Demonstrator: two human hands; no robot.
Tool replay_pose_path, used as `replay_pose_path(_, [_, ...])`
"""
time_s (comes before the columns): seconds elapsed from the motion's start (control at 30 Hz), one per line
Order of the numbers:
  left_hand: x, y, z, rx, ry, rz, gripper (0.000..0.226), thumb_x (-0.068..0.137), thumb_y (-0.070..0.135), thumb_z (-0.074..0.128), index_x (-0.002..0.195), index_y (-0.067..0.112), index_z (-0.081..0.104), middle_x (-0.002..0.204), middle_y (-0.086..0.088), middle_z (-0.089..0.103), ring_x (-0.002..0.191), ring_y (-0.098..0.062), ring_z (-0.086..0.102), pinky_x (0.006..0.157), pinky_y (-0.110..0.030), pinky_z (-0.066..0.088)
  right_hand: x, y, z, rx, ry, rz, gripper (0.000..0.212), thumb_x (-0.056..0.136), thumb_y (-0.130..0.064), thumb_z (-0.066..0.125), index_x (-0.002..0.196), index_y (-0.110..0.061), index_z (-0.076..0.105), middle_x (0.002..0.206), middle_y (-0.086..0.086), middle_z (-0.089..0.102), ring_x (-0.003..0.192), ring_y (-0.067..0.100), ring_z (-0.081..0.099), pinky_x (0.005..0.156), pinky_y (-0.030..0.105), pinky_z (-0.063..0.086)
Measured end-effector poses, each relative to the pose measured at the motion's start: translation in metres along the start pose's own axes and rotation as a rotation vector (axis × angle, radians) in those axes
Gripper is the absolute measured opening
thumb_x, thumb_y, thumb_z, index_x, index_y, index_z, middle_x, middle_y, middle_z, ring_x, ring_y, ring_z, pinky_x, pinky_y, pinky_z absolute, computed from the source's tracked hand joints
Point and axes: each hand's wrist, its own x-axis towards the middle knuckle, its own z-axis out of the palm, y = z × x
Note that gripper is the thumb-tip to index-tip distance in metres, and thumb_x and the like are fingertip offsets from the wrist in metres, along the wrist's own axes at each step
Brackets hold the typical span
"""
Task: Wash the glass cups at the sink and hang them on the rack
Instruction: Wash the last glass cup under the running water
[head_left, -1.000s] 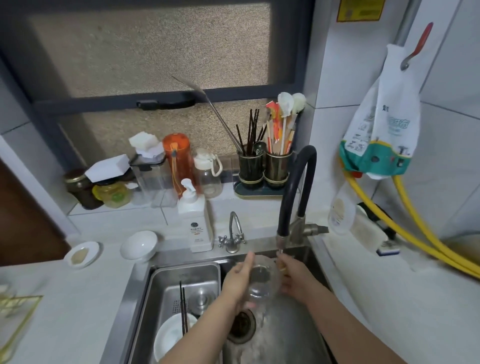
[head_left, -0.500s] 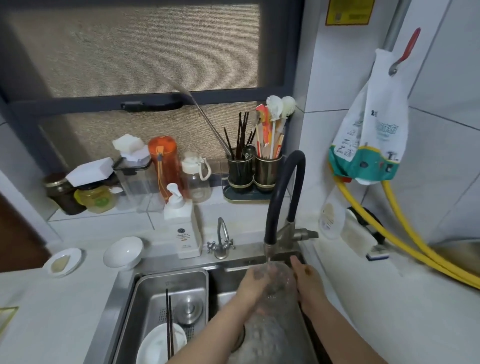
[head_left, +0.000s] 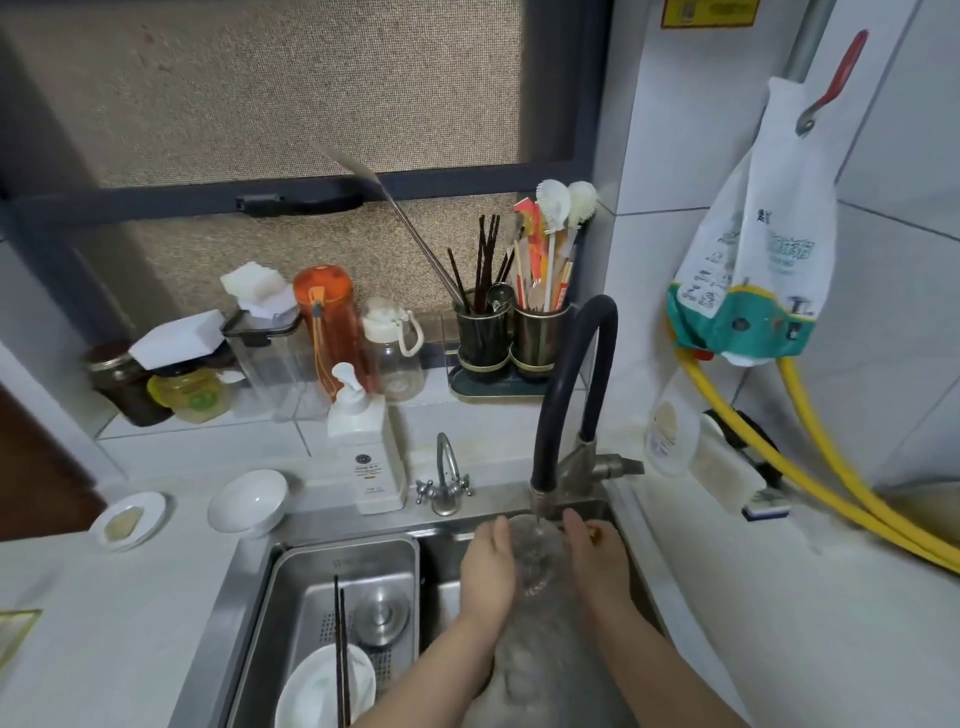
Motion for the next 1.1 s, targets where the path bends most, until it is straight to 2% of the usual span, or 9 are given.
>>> replay_pose_path(0.07, [-0.007, -0.005, -0.005, 0.078, -0.137, 0.207, 0.014, 0.087, 0.035, 0.061, 0.099, 0.034, 0.055, 0.103, 0.011, 0.056, 0.098, 0.012, 0.052, 0.083, -0.003, 0.039, 0.008, 0.001, -0.002, 0.054, -0.039, 0.093, 0.046, 0.095, -0.038, 0.048, 0.084, 0.0, 0.071, 0.082, 0.015, 0.071, 0.076, 0.028, 0.064, 0.069, 0.038, 0.053])
replay_pose_path(0.1, [-0.006, -0.012, -0.009, 0.174, -0.204, 0.283, 0.029, 0.084, 0.027, 0.067, 0.109, 0.035, 0.054, 0.114, 0.011, 0.05, 0.106, 0.015, 0.044, 0.091, 0.0, 0.034, 0.009, 0.001, -0.002, 0.113, -0.065, 0.159, 0.047, 0.095, -0.038, 0.047, 0.086, 0.0, 0.072, 0.087, 0.02, 0.072, 0.082, 0.033, 0.066, 0.075, 0.042, 0.053])
replay_pose_path(0.17, [-0.002, -0.02, -0.013, 0.296, -0.29, 0.395, 0.053, 0.077, 0.027, 0.075, 0.125, 0.033, 0.053, 0.129, 0.011, 0.038, 0.121, 0.008, 0.034, 0.095, 0.007, 0.02, 0.006, -0.003, -0.005, 0.215, -0.13, 0.24, 0.048, 0.097, -0.036, 0.044, 0.092, 0.004, 0.071, 0.095, 0.025, 0.07, 0.088, 0.037, 0.066, 0.069, 0.038, 0.053])
replay_pose_path(0.27, [0.0, -0.018, -0.016, 0.241, -0.195, 0.421, 0.044, 0.073, 0.042, 0.076, 0.114, 0.041, 0.059, 0.119, 0.017, 0.045, 0.11, 0.011, 0.045, 0.092, 0.005, 0.027, -0.004, -0.013, -0.005, 0.292, -0.212, 0.196, 0.039, 0.097, -0.032, 0.049, 0.096, 0.001, 0.068, 0.096, 0.022, 0.069, 0.081, 0.03, 0.066, 0.058, 0.027, 0.052])
replay_pose_path(0.37, [0.001, -0.01, -0.013, -0.08, -0.077, 0.139, 0.027, 0.076, 0.053, 0.069, 0.098, 0.037, 0.069, 0.104, 0.014, 0.067, 0.099, 0.003, 0.061, 0.092, -0.017, 0.047, -0.01, -0.016, 0.0, 0.261, -0.258, 0.078, 0.031, 0.092, -0.03, 0.06, 0.114, -0.009, 0.057, 0.105, 0.011, 0.064, 0.088, 0.019, 0.063, 0.075, 0.033, 0.05])
replay_pose_path(0.53, [0.006, -0.012, -0.025, -0.44, -0.112, -0.494, 0.053, 0.078, 0.061, 0.063, 0.098, 0.013, 0.069, 0.095, -0.012, 0.073, 0.084, -0.03, 0.071, 0.073, -0.046, 0.059, -0.02, -0.021, 0.012, -0.253, -0.425, -0.124, 0.049, 0.079, -0.053, 0.066, 0.116, -0.02, 0.062, 0.106, -0.008, 0.063, 0.098, 0.008, 0.058, 0.089, 0.028, 0.047])
replay_pose_path(0.63, [0.005, -0.017, -0.026, -0.389, -0.191, -0.509, 0.062, 0.077, 0.072, 0.055, 0.103, 0.018, 0.069, 0.095, -0.009, 0.074, 0.085, -0.028, 0.071, 0.069, -0.047, 0.06, -0.023, -0.018, 0.013, -0.34, -0.442, -0.169, 0.033, 0.082, -0.051, 0.058, 0.101, -0.025, 0.066, 0.102, -0.006, 0.068, 0.099, 0.012, 0.063, 0.099, 0.037, 0.046])
replay_pose_path(0.83, [-0.004, -0.02, -0.018, -0.491, -0.342, -0.357, 0.057, 0.07, 0.052, 0.073, 0.117, 0.021, 0.063, 0.104, -0.002, 0.074, 0.087, -0.019, 0.072, 0.062, -0.031, 0.057, 0.003, -0.018, 0.01, -0.838, -0.416, -0.279, 0.04, 0.103, -0.019, 0.029, 0.141, -0.008, 0.035, 0.142, 0.015, 0.043, 0.128, 0.03, 0.047, 0.105, 0.038, 0.039])
replay_pose_path(1.1, [0.01, -0.019, -0.005, -0.431, -0.18, -0.593, 0.076, 0.068, 0.079, 0.057, 0.113, 0.018, 0.062, 0.112, -0.011, 0.067, 0.092, -0.032, 0.068, 0.054, -0.037, 0.058, 0.001, -0.015, -0.017, -0.171, -0.478, 0.024, 0.042, 0.099, -0.043, 0.04, 0.131, -0.02, 0.053, 0.132, 0.0, 0.054, 0.124, 0.02, 0.052, 0.103, 0.03, 0.039])
